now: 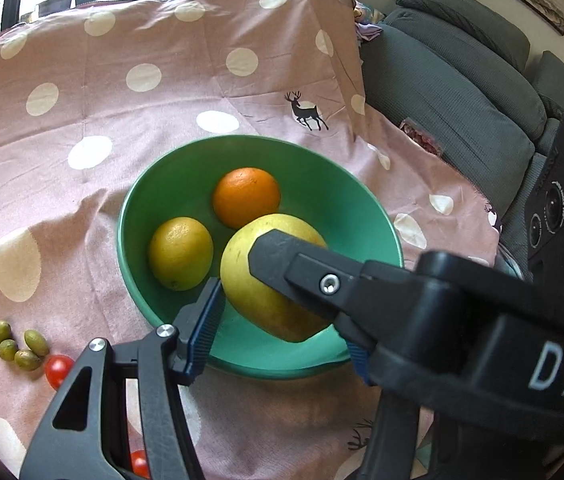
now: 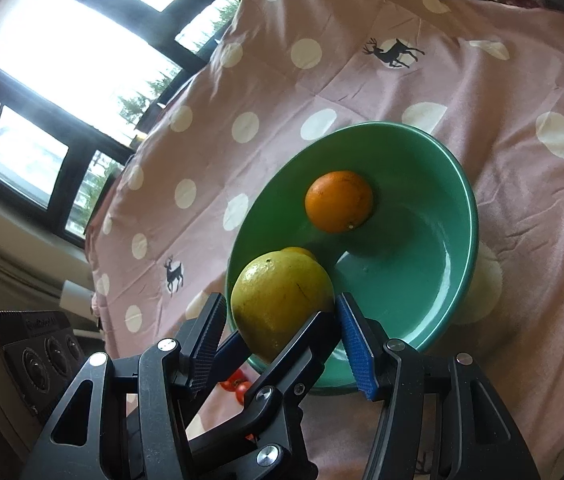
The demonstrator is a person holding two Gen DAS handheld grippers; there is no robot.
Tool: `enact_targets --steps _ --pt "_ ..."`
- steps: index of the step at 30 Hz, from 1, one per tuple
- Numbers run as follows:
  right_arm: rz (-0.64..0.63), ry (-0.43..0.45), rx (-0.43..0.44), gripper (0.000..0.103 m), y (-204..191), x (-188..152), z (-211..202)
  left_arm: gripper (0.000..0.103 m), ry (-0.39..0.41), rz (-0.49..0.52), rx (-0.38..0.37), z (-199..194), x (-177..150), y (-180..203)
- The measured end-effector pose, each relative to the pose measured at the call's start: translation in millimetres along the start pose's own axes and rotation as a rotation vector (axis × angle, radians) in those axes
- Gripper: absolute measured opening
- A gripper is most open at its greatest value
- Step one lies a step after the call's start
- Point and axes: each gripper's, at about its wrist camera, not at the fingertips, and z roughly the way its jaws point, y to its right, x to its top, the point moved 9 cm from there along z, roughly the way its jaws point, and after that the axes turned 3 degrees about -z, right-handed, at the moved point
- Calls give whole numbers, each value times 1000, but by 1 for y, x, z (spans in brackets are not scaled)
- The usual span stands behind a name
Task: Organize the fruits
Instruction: 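Lift the pomelo with the right tool and carry it over the green bowl, then open the right tool to release the pomelo into the bowl, then withdraw the open right tool from the green bowl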
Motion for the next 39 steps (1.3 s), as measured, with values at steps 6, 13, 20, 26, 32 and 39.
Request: enact_targets --steps 6,13,20,26,32,39 --pt "20 -25 -34 60 8 -3 7 56 -32 -11 -13 8 -6 -2" --pt "36 -20 -67 60 14 -2 5 50 -24 7 -7 8 -6 1" --pt "39 -20 -100 59 18 -1 4 49 -34 2 1 12 -8 -1" --pt "23 -20 -109 59 15 -1 4 51 -31 -8 12 4 -9 -4" --pt "25 0 -61 59 9 -3 0 52 12 -36 15 -21 -9 -16" --pt "-20 50 -5 59 -13 -4 -15 56 71 -153 80 -61 -19 -60"
